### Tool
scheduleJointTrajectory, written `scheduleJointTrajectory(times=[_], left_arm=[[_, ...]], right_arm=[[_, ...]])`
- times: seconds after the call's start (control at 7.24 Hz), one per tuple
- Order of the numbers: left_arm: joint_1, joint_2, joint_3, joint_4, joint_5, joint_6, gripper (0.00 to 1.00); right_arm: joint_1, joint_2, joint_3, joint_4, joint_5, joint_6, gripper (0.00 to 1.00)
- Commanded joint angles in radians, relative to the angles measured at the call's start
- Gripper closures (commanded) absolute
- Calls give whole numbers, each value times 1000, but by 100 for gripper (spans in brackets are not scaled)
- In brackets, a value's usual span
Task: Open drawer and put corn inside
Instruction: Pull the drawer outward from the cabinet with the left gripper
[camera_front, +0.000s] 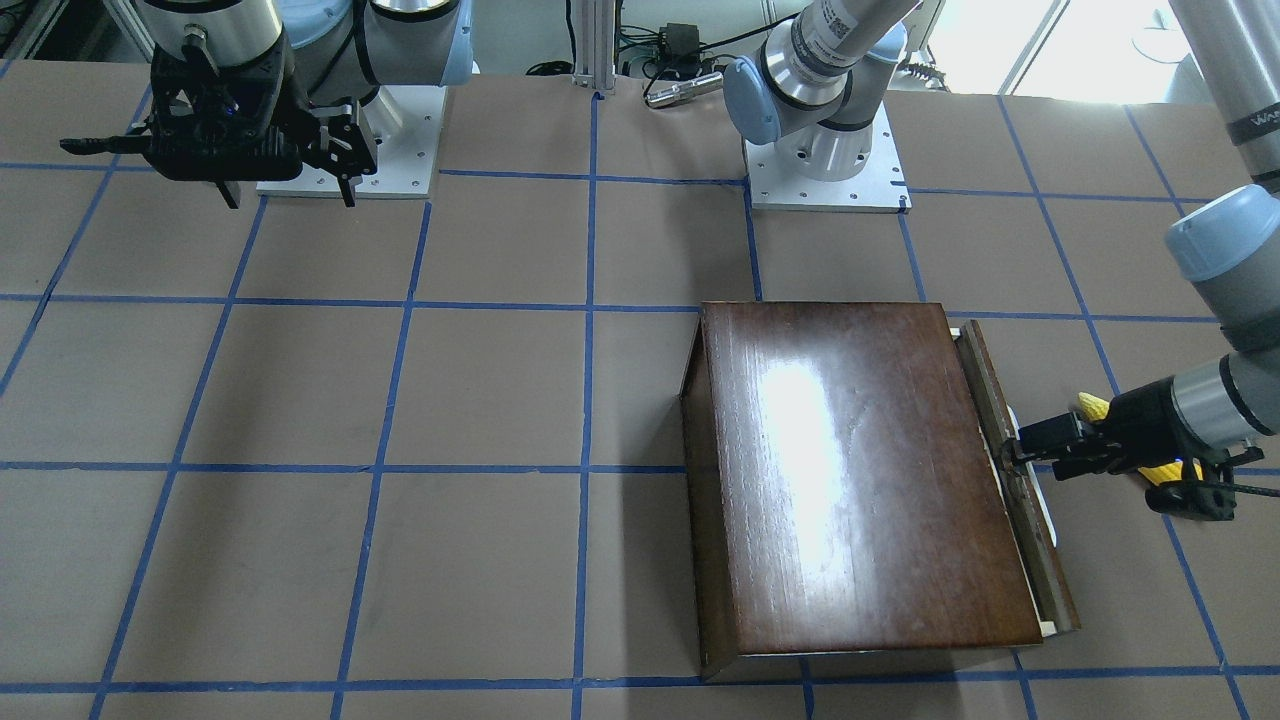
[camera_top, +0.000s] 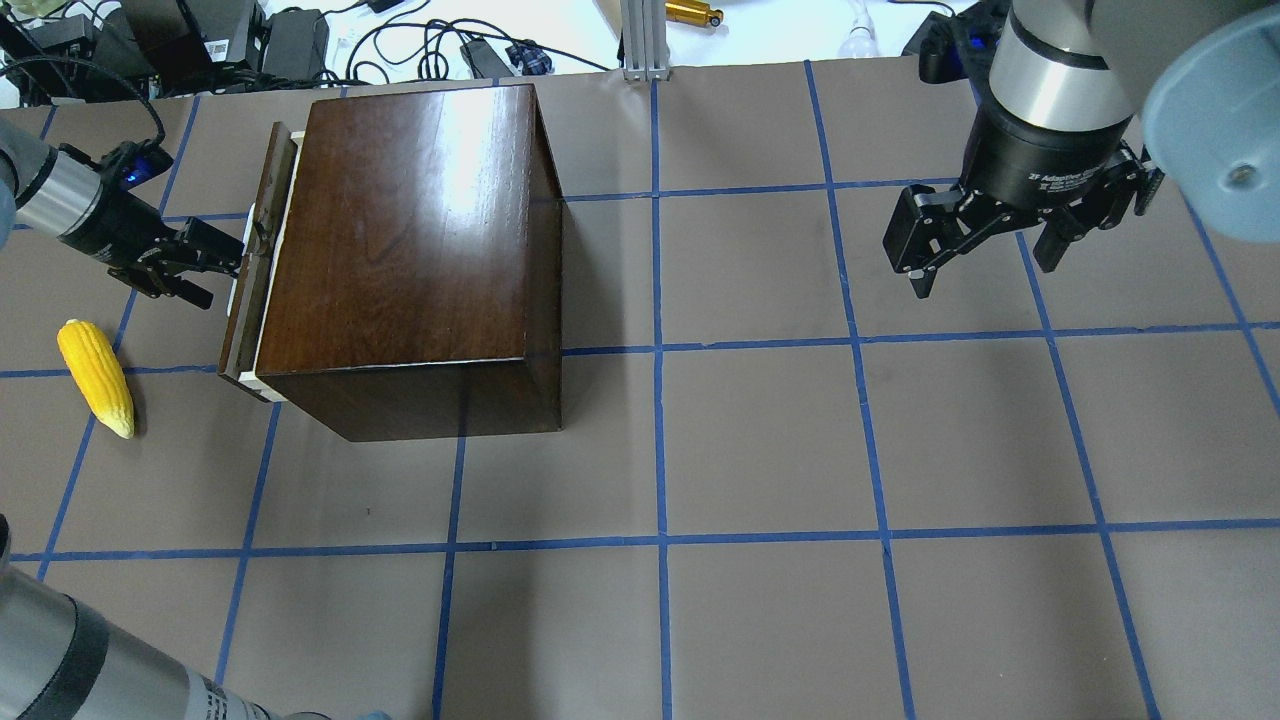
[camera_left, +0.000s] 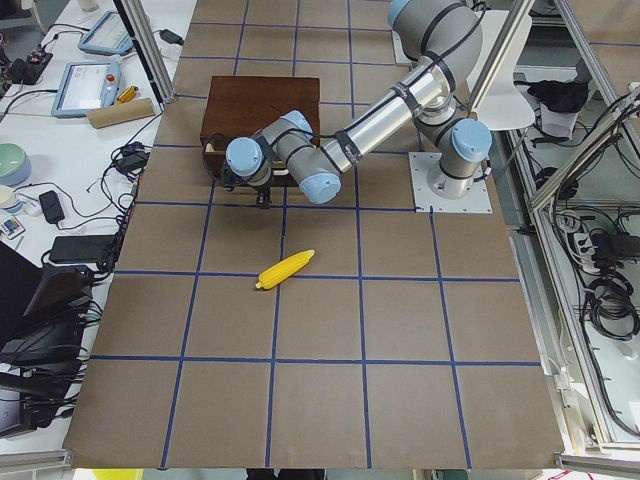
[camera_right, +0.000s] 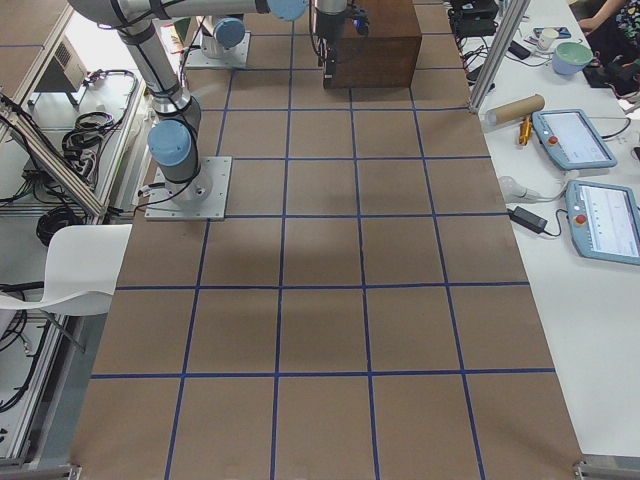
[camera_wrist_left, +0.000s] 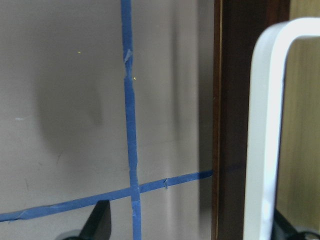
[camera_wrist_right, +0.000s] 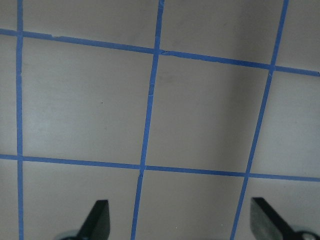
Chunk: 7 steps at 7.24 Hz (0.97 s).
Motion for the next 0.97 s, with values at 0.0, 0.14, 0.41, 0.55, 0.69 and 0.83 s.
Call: scheduleJointTrajectory(times=[0.0,0.14,0.41,0.55,0.69,0.83], left_arm=[[19,1,1,2,23,1,0],[25,2,1,2,29,4,0],[39,2,1,3,43,4,0],[44,2,1,3,43,5,0],[56,3,1,2,43,5,0],[59,2,2,3,43,7,0]], right_arm=[[0,0,0,0,0,0,0],[0,0,0,0,0,0,0],[0,1,0,0,0,0,0],[0,0,0,0,0,0,0],[0,0,0,0,0,0,0],[0,0,0,0,-1,0,0]])
